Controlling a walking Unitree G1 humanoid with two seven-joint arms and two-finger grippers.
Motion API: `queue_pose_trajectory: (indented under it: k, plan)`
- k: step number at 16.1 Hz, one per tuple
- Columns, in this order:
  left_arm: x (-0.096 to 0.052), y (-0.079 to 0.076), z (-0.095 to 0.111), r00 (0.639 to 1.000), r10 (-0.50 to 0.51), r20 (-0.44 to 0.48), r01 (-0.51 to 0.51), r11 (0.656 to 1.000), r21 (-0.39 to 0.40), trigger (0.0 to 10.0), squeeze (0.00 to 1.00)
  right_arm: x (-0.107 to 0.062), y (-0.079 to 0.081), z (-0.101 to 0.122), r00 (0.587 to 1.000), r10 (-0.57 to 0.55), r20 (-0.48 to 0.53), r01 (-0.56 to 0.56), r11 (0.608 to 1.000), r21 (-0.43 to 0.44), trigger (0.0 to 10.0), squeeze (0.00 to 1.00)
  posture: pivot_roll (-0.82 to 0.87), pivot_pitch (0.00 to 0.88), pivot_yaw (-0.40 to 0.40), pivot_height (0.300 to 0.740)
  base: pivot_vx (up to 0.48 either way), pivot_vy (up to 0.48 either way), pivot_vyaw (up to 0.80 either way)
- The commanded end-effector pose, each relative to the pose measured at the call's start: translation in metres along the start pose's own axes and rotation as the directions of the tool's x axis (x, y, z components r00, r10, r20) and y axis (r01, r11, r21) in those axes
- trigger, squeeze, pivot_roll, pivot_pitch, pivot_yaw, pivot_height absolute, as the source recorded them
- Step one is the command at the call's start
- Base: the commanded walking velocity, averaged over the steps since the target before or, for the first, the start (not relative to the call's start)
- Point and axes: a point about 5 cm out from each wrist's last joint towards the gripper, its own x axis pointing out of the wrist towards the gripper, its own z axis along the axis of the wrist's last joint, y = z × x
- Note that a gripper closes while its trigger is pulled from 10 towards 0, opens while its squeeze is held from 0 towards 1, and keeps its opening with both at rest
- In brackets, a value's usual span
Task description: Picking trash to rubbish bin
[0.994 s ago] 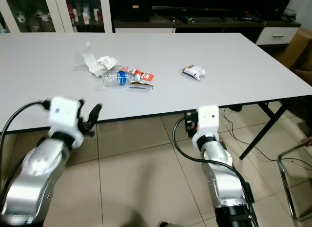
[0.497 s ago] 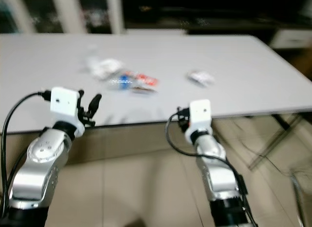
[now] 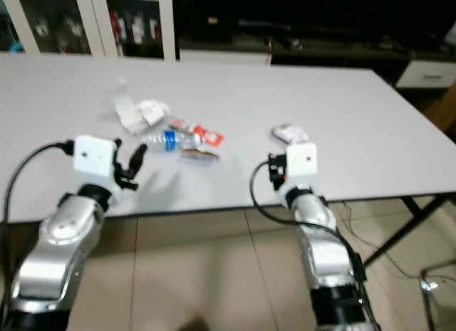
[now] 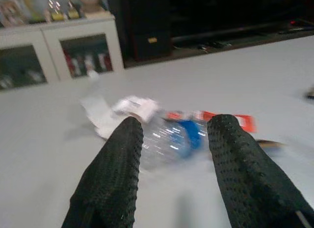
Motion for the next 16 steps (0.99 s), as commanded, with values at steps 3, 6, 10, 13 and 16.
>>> queue_pose_trajectory:
  k: [3, 6, 10, 13, 16]
  plan:
    - [-0.001, 0.002, 0.002, 1.0, -0.001, 0.008, 0.001, 1.0, 0.017, 10.0, 0.0, 0.002, 0.003, 0.006, 0.999, 0.013, 0.029, -0.013, 1.0, 0.003, 10.0, 0.0, 0.04, 0.0, -0.107, 0.74, 0.401, 0.0, -0.53]
    - [0.0, 0.004, 0.007, 1.0, -0.013, 0.02, 0.013, 0.999, 0.036, 10.0, 0.0, 0.005, 0.001, 0.009, 0.999, -0.004, 0.047, 0.004, 1.0, 0.001, 10.0, 0.0, 0.05, 0.0, -0.102, 0.74, 0.401, 0.0, 0.0]
    - [-0.002, 0.009, 0.009, 1.0, -0.002, 0.024, 0.001, 0.999, 0.046, 10.0, 0.0, 0.01, -0.001, 0.012, 0.998, -0.001, 0.059, 0.001, 1.0, 0.005, 10.0, 0.0, 0.06, 0.0, -0.107, 0.74, 0.401, 0.0, 0.0]
    - [-0.008, 0.012, 0.009, 1.0, 0.007, 0.018, -0.008, 0.999, 0.054, 10.0, 0.0, 0.018, -0.002, 0.023, 0.99, 0.036, 0.137, -0.046, 0.996, 0.073, 10.0, 1.0, 0.09, 0.0, -0.118, 0.74, 0.401, 0.0, 0.0]
    - [-0.015, 0.018, 0.007, 1.0, 0.006, -0.013, -0.006, 0.998, 0.065, 10.0, 0.0, 0.042, -0.001, 0.018, 0.997, 0.08, 0.015, -0.081, 0.995, 0.054, 10.0, 1.0, 0.12, 0.0, -0.121, 0.74, 0.134, 0.0, 0.0]
